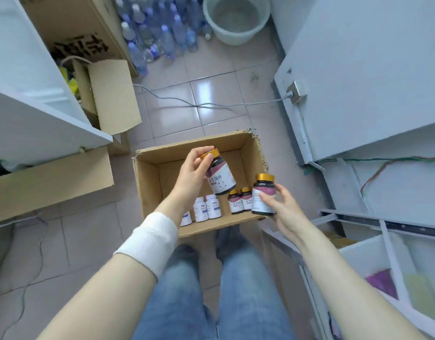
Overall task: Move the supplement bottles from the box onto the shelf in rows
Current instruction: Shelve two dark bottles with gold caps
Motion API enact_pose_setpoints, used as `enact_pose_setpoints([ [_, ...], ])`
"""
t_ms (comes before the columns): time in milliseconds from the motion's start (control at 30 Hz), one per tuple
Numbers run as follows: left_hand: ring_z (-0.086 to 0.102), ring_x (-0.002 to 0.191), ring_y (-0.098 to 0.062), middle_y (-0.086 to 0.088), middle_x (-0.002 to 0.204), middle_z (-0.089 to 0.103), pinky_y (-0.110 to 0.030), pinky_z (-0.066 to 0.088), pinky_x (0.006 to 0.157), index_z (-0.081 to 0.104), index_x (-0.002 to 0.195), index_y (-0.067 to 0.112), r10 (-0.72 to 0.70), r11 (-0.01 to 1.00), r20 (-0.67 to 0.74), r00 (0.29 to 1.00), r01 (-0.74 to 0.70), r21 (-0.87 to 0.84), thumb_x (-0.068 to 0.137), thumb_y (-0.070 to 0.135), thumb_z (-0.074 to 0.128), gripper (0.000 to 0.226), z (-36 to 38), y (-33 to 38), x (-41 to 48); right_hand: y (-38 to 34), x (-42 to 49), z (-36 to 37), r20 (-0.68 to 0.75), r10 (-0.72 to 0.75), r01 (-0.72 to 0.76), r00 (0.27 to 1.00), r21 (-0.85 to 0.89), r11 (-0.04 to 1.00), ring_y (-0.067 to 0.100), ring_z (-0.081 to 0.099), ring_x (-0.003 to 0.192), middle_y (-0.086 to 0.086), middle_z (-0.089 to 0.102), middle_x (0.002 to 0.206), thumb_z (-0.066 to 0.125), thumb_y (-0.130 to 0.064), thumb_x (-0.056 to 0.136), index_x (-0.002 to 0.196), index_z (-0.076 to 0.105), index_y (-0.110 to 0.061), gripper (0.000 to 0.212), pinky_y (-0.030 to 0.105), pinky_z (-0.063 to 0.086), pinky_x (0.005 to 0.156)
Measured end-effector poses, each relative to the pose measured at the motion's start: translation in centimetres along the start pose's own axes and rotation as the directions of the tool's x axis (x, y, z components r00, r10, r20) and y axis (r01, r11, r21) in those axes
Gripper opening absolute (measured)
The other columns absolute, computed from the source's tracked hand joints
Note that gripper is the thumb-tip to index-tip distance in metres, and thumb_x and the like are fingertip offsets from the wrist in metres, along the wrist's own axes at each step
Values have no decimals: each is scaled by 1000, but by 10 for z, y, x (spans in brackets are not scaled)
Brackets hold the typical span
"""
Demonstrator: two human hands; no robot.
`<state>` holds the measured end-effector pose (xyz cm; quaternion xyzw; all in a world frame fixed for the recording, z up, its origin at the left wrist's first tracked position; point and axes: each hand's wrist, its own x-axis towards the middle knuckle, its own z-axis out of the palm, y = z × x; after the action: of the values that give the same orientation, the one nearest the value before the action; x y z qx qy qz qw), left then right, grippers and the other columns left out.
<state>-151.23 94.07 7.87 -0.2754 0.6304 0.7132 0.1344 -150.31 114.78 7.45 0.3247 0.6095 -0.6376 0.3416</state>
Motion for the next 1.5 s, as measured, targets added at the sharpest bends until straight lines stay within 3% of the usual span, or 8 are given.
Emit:
enact_pose_setpoints([
  [233, 64, 82, -20, -7, 98, 62, -41, 53, 75, 54, 92, 30, 82, 996, 331, 940, -85, -5, 98, 26, 43, 13, 5, 60, -67, 31, -112, 30, -127, -149, 183, 981, 320, 930, 20, 63, 88, 10, 66, 99, 64, -13, 82, 120, 54, -3, 41, 36, 51, 85],
  [367, 69, 70, -11, -6, 86, 60, -37, 58, 67, 52, 95, 24, 116, 992, 524, 844, -125, -18, 99, 23, 42, 10, 18, 76, -115, 64, -172, 40, -202, -198, 272, 959, 464, 843, 16, 69, 83, 4, 74, 90, 93, -45, 26, 102, 62, -15, 87, 30, 59, 68],
  [433, 67, 64, -5, -4, 87, 61, -27, 57, 57, 50, 95, 22, 116, 990, 600, 792, -142, -5, 99, 21, 41, 10, 32, 78, -148, 84, -203, 36, -262, -238, 344, 935, 522, 781, 12, 70, 81, 0, 75, 89, 93, -49, 20, 104, 61, -16, 96, 29, 59, 70],
  [533, 65, 72, -9, 0, 91, 66, -26, 54, 70, 49, 94, 20, 111, 983, 719, 686, -183, 22, 99, 20, 42, 9, 58, 76, -201, 109, -255, 25, -367, -278, 450, 888, 566, 691, 14, 70, 83, 3, 73, 96, 93, -49, 24, 115, 57, -9, 105, 28, 58, 72],
  [800, 63, 82, -7, 5, 91, 64, -22, 50, 80, 52, 100, 26, 127, 956, 921, 367, -292, -16, 98, 24, 43, 9, 124, 55, -371, 196, -412, -15, -527, -430, 680, 733, 548, 487, 17, 67, 101, 9, 69, 113, 89, -42, 47, 116, 62, -8, 81, 25, 56, 75],
  [1133, 63, 89, -16, 0, 96, 64, -28, 49, 86, 53, 102, 28, 90, 943, 995, -53, -316, -102, 99, 20, 41, 15, 189, -46, -655, 397, -627, -74, -807, -417, 897, 418, 295, 329, 25, 61, 114, 11, 65, 121, 87, -43, 52, 116, 60, -10, 78, 33, 54, 89],
  [1300, 66, 85, -11, 1, 98, 65, -21, 53, 80, 49, 116, 20, 50, 938, 983, -176, -330, -107, 98, 19, 43, 19, 215, -86, -779, 478, -717, -99, -893, -353, 941, 279, 182, 285, 23, 60, 116, 11, 65, 123, 87, -44, 50, 117, 60, -12, 79, 29, 53, 91],
  [1500, 62, 107, -16, 2, 107, 68, -36, 46, 99, 54, 118, 22, 1, 927, 962, -272, -361, -103, 93, 28, 54, 26, 264, -130, -884, 552, -795, -144, -953, -255, 949, 161, 78, 307, 23, 60, 117, 7, 66, 121, 87, -49, 47, 113, 67, -22, 74, 33, 46, 94],
])
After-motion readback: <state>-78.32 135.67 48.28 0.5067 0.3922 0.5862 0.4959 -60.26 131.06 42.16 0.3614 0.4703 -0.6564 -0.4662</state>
